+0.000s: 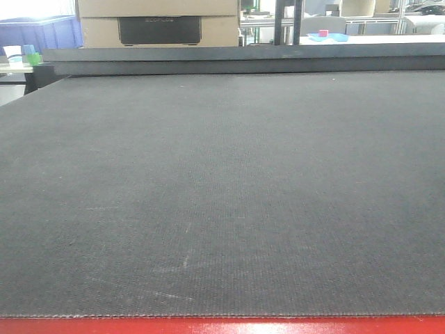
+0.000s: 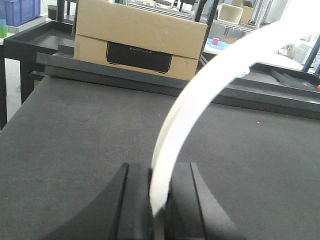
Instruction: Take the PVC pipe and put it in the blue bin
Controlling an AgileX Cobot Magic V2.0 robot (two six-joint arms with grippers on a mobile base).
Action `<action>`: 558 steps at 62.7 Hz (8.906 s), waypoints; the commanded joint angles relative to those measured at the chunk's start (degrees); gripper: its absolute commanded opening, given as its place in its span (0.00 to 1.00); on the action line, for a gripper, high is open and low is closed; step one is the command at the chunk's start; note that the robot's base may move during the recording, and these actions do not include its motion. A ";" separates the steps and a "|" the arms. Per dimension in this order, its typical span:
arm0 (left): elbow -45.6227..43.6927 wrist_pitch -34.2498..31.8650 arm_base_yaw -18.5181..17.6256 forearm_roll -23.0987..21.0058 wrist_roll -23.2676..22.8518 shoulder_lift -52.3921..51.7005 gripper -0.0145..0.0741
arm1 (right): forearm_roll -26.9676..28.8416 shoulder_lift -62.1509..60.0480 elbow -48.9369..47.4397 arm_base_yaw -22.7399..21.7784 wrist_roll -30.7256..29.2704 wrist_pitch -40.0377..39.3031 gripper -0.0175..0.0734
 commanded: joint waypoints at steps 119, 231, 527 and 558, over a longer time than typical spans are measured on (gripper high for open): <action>0.10 -1.63 0.05 0.17 -0.04 -0.32 0.04 | -0.68 -0.24 0.03 -0.08 -0.71 -1.28 0.01; 0.10 -1.75 0.05 0.18 -0.04 -0.32 0.04 | -0.57 -0.24 0.03 -0.08 -0.71 -1.28 0.01; 0.10 -2.89 0.05 0.18 -0.04 -0.32 0.04 | -0.57 -0.24 0.03 -0.08 -0.71 -1.28 0.01; 0.10 -2.89 0.05 0.18 -0.04 -0.32 0.04 | -0.57 -0.24 0.03 -0.08 -0.71 -1.28 0.01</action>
